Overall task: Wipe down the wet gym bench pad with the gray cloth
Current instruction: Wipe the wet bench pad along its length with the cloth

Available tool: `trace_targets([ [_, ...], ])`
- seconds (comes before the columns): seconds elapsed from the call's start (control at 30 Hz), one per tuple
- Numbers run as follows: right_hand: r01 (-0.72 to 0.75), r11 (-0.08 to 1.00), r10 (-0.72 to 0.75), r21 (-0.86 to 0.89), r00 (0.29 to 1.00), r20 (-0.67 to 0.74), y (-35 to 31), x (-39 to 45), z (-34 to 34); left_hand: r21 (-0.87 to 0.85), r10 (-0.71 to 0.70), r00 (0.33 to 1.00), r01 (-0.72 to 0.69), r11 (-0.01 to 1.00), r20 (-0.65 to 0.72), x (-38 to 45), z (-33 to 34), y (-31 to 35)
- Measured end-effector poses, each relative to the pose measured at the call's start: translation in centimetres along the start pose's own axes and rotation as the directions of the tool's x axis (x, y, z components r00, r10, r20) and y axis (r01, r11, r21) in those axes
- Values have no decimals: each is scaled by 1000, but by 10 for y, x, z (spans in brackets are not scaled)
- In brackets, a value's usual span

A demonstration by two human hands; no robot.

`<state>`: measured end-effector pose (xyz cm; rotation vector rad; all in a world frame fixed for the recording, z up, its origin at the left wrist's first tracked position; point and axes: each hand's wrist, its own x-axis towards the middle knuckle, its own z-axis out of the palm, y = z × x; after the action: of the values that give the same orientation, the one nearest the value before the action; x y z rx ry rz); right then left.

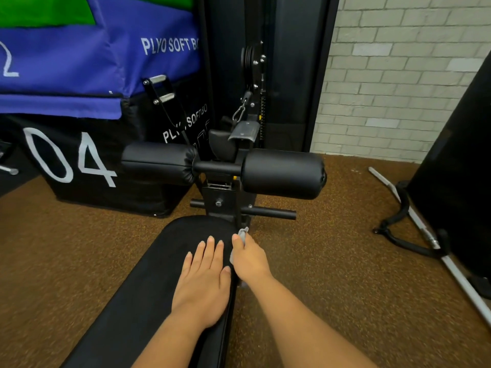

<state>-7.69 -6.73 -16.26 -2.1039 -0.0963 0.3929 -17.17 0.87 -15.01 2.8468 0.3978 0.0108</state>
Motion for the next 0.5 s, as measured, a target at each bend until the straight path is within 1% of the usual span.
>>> trace_targets([
  [0.2,12,998,-11,-67,1000,17,7,-4,-11,-58,-11,1000,12,998,12,26,-3,1],
  [0.27,39,993,-38,-108,999,18,13,-6,-14,-66,-10,1000,10,998,-4,29,-2,0],
  [0.37,90,981,-78,-170,994,73,21,-10,-29,-67,-4,1000,2,998,-17,28,-3,-1],
  [0.43,128,982,-114,-138,988,105,22,-17,-45,-80,-2,1000,1,997,-9,28,-2,-2],
  [0.5,194,979,-189,-66,979,73,17,-25,-60,-79,-6,1000,6,997,5,28,-2,-3],
])
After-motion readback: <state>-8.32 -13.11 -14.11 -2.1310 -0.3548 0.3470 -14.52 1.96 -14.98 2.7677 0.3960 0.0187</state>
